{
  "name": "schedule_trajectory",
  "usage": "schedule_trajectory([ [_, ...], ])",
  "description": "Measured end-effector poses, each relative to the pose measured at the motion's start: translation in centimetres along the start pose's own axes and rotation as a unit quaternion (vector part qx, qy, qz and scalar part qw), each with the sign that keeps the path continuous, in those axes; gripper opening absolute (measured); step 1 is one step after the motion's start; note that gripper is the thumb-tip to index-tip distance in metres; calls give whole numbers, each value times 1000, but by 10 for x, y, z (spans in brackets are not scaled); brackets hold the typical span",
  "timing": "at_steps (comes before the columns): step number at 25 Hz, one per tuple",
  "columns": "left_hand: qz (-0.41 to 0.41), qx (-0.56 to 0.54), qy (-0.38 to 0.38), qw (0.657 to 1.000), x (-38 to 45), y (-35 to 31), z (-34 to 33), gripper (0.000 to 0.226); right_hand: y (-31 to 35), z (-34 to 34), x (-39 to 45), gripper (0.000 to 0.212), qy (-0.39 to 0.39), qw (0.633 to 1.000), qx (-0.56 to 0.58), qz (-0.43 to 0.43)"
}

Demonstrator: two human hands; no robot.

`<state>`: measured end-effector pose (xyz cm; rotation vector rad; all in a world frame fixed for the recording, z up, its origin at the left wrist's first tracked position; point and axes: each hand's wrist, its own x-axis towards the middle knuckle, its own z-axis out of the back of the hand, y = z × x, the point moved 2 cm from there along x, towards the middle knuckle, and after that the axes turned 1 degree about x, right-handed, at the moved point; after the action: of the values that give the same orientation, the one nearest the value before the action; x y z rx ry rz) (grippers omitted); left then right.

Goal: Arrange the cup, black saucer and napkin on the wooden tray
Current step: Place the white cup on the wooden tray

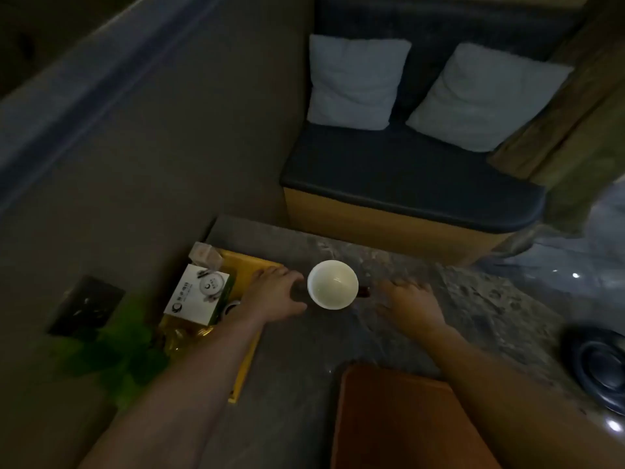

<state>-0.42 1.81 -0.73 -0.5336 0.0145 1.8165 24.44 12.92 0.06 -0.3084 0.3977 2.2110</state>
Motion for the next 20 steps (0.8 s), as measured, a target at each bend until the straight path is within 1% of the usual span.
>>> schedule_trajectory([
  [4,4,-36,14,999,12,2,-14,91,-2,-14,15,52,29,998,54,-31],
  [6,-1,-70,10,998,18,1,-21,98,-2,-22,22,51,33,995,80,-41],
  [10,-10,-146,-13,989,22,-5,-27,98,4,-31,28,39,10,991,129,-36],
  [14,-10,-196,-37,980,22,-7,-33,97,3,-36,32,28,-29,982,177,-50],
  [17,-8,-226,-42,973,21,-9,-36,98,3,-39,31,23,-54,974,216,-52],
  [20,-9,-250,-45,967,21,-12,-37,98,5,-40,30,23,-57,962,259,-58],
])
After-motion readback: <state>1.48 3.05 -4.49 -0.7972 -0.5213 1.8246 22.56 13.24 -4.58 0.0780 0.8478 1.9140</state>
